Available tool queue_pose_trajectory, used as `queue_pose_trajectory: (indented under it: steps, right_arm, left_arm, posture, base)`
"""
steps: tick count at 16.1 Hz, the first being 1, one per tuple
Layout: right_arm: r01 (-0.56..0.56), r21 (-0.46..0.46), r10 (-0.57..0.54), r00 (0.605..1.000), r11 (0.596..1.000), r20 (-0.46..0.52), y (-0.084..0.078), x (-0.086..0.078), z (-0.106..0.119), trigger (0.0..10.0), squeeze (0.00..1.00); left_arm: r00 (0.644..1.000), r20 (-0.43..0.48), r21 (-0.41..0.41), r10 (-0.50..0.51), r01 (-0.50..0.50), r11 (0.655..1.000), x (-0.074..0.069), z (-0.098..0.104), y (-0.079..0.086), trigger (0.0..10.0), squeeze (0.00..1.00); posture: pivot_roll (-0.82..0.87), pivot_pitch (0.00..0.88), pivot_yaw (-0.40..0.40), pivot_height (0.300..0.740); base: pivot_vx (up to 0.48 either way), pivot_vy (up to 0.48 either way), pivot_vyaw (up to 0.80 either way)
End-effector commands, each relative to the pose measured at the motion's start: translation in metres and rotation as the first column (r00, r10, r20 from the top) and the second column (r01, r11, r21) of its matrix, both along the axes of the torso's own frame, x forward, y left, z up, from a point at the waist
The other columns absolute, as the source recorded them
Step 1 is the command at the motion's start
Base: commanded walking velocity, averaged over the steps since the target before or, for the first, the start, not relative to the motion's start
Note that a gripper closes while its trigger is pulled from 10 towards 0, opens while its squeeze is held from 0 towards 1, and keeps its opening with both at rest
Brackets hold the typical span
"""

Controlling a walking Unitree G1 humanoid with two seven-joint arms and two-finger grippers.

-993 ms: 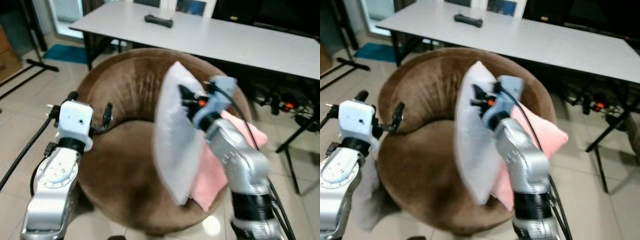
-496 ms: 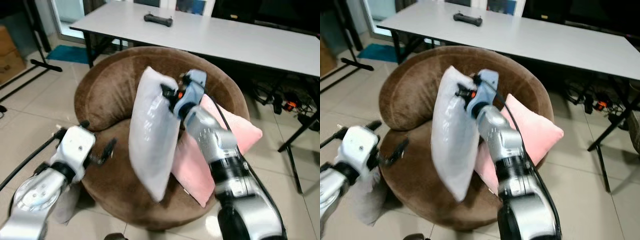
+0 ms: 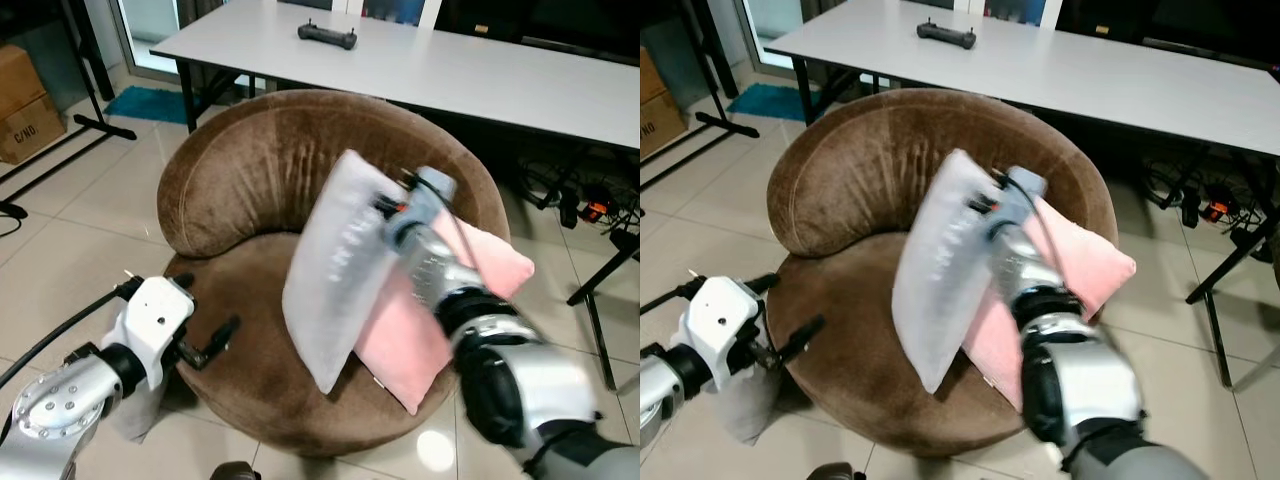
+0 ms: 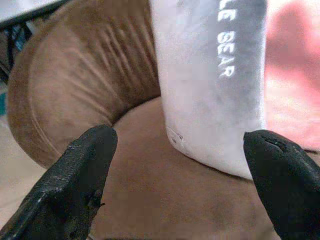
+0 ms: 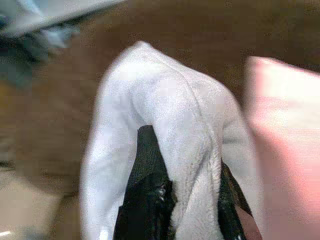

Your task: Move the pillow to the sofa from floor

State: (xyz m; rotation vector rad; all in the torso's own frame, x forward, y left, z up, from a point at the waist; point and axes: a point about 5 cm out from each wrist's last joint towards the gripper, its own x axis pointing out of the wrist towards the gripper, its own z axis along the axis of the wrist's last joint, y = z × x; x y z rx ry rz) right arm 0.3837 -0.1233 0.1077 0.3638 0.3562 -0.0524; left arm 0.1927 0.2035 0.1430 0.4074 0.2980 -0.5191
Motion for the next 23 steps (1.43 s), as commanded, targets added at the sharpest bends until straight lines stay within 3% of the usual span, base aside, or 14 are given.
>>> queue_pose_trajectory:
  steps: [1,2,6,8,10,11,12,14,17,18,20,21,23]
  right_arm:
    - [0.052,-0.071,-0.055,0.998,0.996,-0.039,-0.014,-0.004,-0.01,10.0,1.0]
    - [0.058,-0.122,-0.062,0.997,0.991,-0.035,-0.025,-0.007,-0.014,10.0,1.0]
    - [0.125,-0.079,-0.12,0.991,0.989,0.067,-0.055,-0.003,-0.002,10.0,1.0]
    - [0.141,-0.004,-0.138,0.975,0.99,0.176,-0.078,0.001,0.016,10.0,1.0]
    - [0.116,-0.019,-0.105,0.949,0.993,0.299,-0.092,-0.001,0.029,10.0,0.99]
    - [0.108,-0.023,-0.095,0.942,0.994,0.322,-0.095,-0.002,0.03,10.0,0.56]
    - [0.08,-0.032,-0.062,0.923,0.996,0.379,-0.099,-0.009,0.031,10.0,0.0]
    - [0.059,-0.049,-0.032,0.906,0.997,0.422,-0.098,-0.019,0.031,10.0,0.0]
    - [-0.009,-0.106,0.055,0.896,0.994,0.442,-0.073,-0.057,0.028,10.0,0.0]
    - [-0.017,-0.109,0.063,0.902,0.994,0.427,-0.064,-0.07,0.025,10.0,0.0]
    - [0.024,-0.12,0.014,0.953,0.993,0.304,-0.052,-0.097,0.01,10.0,0.0]
    - [0.005,-0.127,0.033,0.955,0.992,0.296,-0.045,-0.107,0.008,10.0,0.0]
    - [-0.016,-0.147,0.058,0.956,0.989,0.288,-0.034,-0.114,0.012,10.0,0.0]
  left_arm:
    - [1.0,-0.006,-0.017,-0.027,0.027,0.999,-0.002,0.002,-0.004,10.0,0.0]
    - [1.0,-0.003,-0.022,-0.026,0.026,0.999,-0.001,0.002,-0.005,10.0,0.0]
    - [0.999,0.051,-0.05,-0.008,0.011,0.999,0.007,0.008,-0.009,10.0,0.0]
    - [0.993,0.117,-0.097,0.034,-0.023,0.995,0.015,0.009,-0.018,10.0,0.0]
    - [0.978,0.167,-0.131,0.129,-0.107,0.985,0.023,0.007,-0.023,10.0,0.0]
    - [0.972,0.176,-0.129,0.156,-0.134,0.983,0.025,0.006,-0.023,10.0,0.0]
    - [0.962,0.174,-0.136,0.211,-0.188,0.973,0.028,0.002,-0.022,10.0,0.0]
    - [0.957,0.165,-0.143,0.24,-0.218,0.965,0.028,0.0,-0.022,10.0,0.0]
    - [0.931,0.228,-0.153,0.284,-0.254,0.955,0.032,0.003,-0.022,10.0,0.0]
    - [0.92,0.25,-0.154,0.303,-0.271,0.95,0.032,0.004,-0.022,10.0,0.0]
    - [0.9,0.267,-0.166,0.346,-0.311,0.936,0.031,0.005,-0.02,10.0,0.0]
    - [0.895,0.268,-0.167,0.355,-0.32,0.933,0.03,0.006,-0.019,10.0,0.0]
    - [0.894,0.292,-0.147,0.341,-0.311,0.939,0.034,0.008,-0.019,10.0,0.0]
  posture:
    - [0.22,0.0,-0.075,0.74]
    - [0.22,0.0,-0.076,0.74]
    - [0.21,0.0,-0.085,0.74]
    - [0.18,0.0,-0.087,0.74]
    - [0.16,0.0,-0.082,0.74]
    - [0.15,0.0,-0.076,0.74]
    - [0.13,0.0,-0.072,0.74]
    - [0.13,0.0,-0.071,0.74]
    - [0.12,0.0,-0.075,0.74]
    - [0.12,0.0,-0.077,0.74]
    - [0.12,0.0,-0.081,0.74]
    - [0.12,0.0,-0.081,0.74]
    - [0.12,0.0,-0.077,0.74]
  base:
    - [0.0,0.0,0.0]
    - [0.0,0.0,0.0]
    - [0.0,0.0,0.0]
    - [0.0,0.0,0.0]
    - [0.0,0.0,0.0]
    - [0.0,0.0,0.0]
    - [0.0,0.0,0.0]
    - [0.0,0.0,0.0]
    - [0.0,0.0,0.0]
    - [0.0,0.0,0.0]
    - [0.0,0.0,0.0]
    - [0.0,0.337,0.0]
    - [0.0,0.358,0.0]
